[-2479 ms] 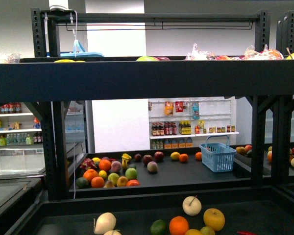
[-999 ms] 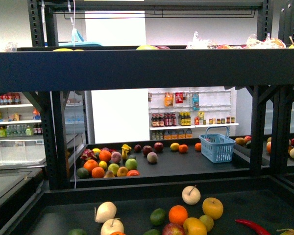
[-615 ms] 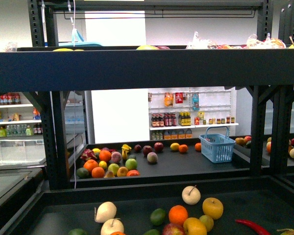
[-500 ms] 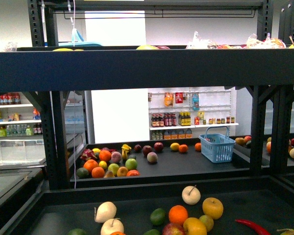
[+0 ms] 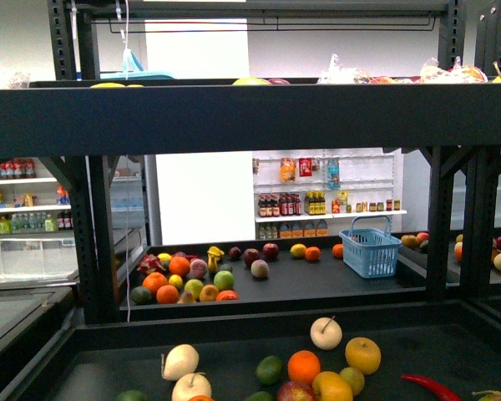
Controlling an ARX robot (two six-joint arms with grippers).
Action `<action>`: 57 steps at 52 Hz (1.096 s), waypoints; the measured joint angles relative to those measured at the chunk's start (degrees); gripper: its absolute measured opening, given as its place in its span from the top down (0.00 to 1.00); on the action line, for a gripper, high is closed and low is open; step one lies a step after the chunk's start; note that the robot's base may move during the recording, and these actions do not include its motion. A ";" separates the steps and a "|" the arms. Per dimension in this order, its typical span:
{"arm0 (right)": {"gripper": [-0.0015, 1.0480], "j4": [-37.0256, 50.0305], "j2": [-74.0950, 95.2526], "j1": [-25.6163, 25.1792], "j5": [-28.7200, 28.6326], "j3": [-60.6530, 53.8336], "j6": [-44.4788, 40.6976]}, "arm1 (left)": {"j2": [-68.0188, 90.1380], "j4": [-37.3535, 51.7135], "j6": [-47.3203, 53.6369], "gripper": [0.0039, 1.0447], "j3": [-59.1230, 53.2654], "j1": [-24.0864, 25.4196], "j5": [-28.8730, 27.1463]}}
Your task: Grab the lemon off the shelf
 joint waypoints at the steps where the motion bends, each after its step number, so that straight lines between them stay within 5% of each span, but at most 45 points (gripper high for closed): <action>1: 0.07 0.00 0.00 0.00 0.02 0.00 0.00 | -0.37 0.00 0.11 0.90 -0.26 -0.26 0.22; 25: 0.07 0.00 0.00 0.00 0.02 0.00 0.00 | -5.88 0.31 5.77 0.91 -8.41 -17.46 5.25; 57: 0.07 0.00 0.00 0.00 0.02 0.00 0.02 | 0.83 11.80 1.88 0.91 -8.52 -39.23 0.81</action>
